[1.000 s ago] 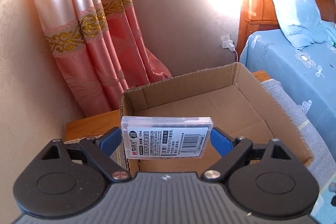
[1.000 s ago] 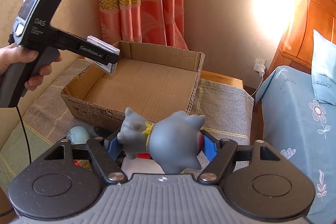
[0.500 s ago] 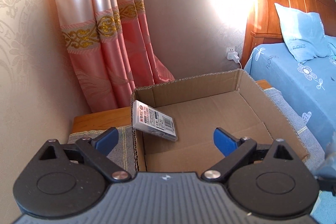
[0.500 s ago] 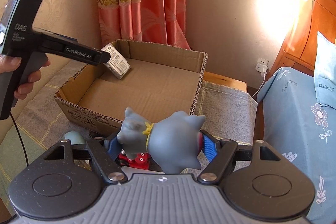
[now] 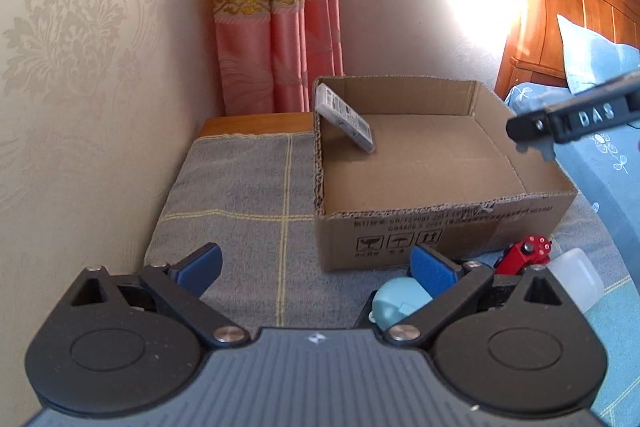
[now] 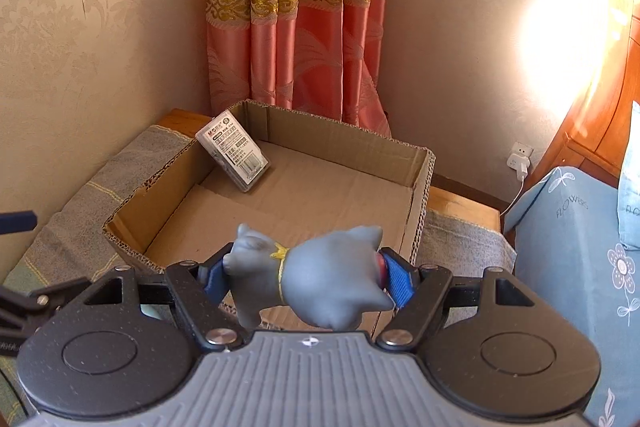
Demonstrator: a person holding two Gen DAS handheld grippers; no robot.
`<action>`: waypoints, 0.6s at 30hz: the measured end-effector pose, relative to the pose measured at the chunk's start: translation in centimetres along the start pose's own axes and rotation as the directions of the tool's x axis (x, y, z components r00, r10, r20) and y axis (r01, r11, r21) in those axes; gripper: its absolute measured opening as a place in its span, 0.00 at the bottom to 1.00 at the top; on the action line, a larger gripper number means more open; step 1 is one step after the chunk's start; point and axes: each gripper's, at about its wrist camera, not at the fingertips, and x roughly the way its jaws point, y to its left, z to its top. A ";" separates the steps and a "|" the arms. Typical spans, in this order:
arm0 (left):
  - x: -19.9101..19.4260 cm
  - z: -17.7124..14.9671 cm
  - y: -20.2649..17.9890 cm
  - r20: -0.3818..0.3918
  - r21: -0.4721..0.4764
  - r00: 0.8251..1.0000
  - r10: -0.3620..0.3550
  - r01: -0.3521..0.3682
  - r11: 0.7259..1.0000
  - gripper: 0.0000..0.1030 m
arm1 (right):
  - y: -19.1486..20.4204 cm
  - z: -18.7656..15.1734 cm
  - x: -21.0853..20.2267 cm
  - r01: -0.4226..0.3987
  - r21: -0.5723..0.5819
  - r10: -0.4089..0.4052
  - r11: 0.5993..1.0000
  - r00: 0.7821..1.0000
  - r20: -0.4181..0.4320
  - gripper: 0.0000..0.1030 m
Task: Organize rigid objects
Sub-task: 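Lower the grey cat toy into the box and open the right tool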
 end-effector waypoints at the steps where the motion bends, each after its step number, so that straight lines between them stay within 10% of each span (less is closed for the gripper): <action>1: -0.1 -0.2 0.2 0.000 0.003 1.000 0.006 -0.006 1.000 0.97 | -0.1 0.7 0.5 0.005 -0.005 -0.005 1.000 1.000 -0.003 0.76; 5: -0.7 -0.8 1.3 0.007 -0.027 1.000 0.028 -0.028 0.999 0.97 | -0.3 3.5 2.7 0.025 0.004 -0.025 1.000 1.000 0.005 0.78; 8: -0.8 -1.1 2.0 0.007 -0.046 0.999 0.031 -0.031 0.998 0.97 | -0.6 4.5 3.7 0.053 0.015 -0.054 0.998 0.998 0.030 1.00; 18: -1.1 -1.9 2.0 -0.011 -0.030 1.000 0.025 -0.025 0.999 0.97 | 0.4 1.5 1.2 0.023 0.002 -0.023 1.000 1.000 0.013 1.00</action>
